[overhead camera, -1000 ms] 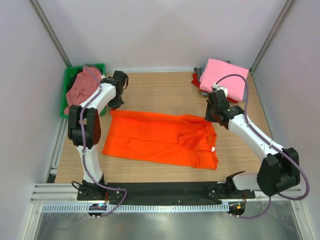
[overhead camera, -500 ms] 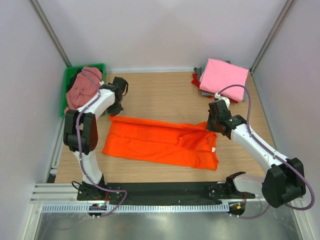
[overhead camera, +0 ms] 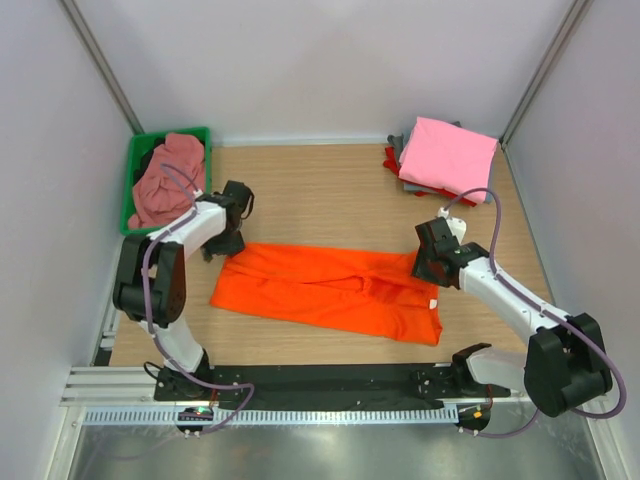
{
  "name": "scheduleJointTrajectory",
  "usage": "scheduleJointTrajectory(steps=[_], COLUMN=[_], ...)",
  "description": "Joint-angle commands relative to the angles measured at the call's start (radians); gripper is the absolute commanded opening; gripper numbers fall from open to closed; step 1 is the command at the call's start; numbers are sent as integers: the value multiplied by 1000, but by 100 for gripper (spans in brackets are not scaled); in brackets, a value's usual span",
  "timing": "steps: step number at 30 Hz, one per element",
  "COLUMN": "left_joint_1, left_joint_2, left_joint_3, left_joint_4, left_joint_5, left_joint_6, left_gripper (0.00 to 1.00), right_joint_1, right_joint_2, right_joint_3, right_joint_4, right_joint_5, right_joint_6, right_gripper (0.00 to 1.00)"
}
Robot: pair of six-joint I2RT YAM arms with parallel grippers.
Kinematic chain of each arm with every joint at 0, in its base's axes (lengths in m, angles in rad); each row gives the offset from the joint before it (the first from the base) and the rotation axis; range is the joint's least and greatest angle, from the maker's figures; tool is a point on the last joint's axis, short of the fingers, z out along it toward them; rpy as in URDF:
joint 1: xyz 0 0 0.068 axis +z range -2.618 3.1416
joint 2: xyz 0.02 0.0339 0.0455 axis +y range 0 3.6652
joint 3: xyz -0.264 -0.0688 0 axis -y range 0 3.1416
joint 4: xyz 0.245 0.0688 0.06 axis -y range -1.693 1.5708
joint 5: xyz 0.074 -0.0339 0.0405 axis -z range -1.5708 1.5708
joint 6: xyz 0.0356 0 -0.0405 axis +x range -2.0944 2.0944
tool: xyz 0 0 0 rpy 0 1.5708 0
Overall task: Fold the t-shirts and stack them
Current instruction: Fold the tshirt
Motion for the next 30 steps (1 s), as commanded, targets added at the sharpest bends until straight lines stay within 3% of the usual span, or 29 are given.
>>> scheduleJointTrajectory(steps=[1,2,7,10,14,18,21,24,25,27,30], left_joint_1=[3,2,2,2,-17,-54,-69,-71,-71,-71,-71], left_joint_2=[-110,-127,-215,-233,-233,-200,-166,-135,-129,-120,-111], left_joint_3=[-48,-53,-30,-16,-33,-38,-41,-39,-41,-50,-68], left_joint_4=[27,21,-2,18,96,168,202,214,217,231,248], left_joint_5=[-51,-53,-42,-11,71,110,128,136,139,141,131], left_joint_6=[-49,-51,-36,-20,4,15,20,21,21,20,18], left_gripper=[72,77,79,77,72,61,46,29,27,19,17], right_joint_1=[-1,-1,-1,-1,-1,-1,-1,-1,-3,-1,3], right_joint_2=[-38,-47,-81,-104,-75,81,155,242,291,330,388], right_joint_3=[-17,-16,19,39,79,163,222,268,289,302,302], right_joint_4=[-26,-34,-69,-45,44,97,136,161,167,189,207], right_joint_5=[60,69,98,54,-83,-162,-196,-212,-225,-253,-285], right_joint_6=[83,90,84,68,28,-22,-48,-67,-70,-73,-71], right_gripper=[58,68,71,68,56,48,43,30,24,21,17])
